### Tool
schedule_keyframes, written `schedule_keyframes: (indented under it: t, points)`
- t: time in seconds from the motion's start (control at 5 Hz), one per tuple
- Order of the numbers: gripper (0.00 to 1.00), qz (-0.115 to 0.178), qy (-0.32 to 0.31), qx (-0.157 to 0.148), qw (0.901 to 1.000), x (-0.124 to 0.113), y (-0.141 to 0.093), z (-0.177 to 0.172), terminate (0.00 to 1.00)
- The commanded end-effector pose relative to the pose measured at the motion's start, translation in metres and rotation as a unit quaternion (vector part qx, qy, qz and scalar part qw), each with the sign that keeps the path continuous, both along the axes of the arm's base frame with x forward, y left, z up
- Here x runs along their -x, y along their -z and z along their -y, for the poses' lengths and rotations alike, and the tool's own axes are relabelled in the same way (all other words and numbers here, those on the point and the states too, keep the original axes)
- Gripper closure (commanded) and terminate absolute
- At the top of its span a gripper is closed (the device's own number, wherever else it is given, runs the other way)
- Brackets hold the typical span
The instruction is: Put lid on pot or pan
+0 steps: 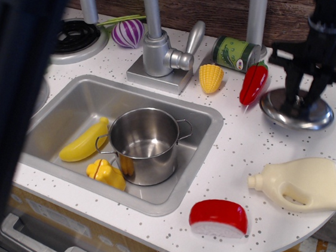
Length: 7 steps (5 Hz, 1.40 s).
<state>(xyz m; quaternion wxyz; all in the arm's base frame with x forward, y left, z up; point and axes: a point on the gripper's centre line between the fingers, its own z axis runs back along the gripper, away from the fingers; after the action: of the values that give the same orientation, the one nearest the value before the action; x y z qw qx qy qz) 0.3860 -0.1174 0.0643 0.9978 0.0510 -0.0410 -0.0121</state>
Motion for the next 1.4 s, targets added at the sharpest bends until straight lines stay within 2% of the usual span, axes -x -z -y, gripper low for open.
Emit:
schedule_keyframes:
  t: [0.0,0.2,0.4,0.6,0.8,1.0,1.2]
  points:
    - [1.0,0.057,-0.023,-0.022,0.9978,0.025,-0.047,-0.064,0.0]
    - [1.0,0.064,-0.023,-0.045,0.9966,0.041,-0.044,-0.098,0.0]
    - [1.0,0.067,-0.025,-0.044,0.9965,0.049,-0.036,-0.117,0.0]
    - [1.0,0.055,-0.022,-0.023,0.998,0.062,-0.022,-0.139,0.0]
    - [1.0,0.055,-0.019,-0.013,0.9982,0.075,-0.01,-0.152,0.0]
    - [1.0,0.061,-0.01,-0.003,0.9981,0.079,0.005,-0.16,0.0]
    - [1.0,0.084,0.004,0.01,0.9964,0.077,0.023,-0.162,0.0]
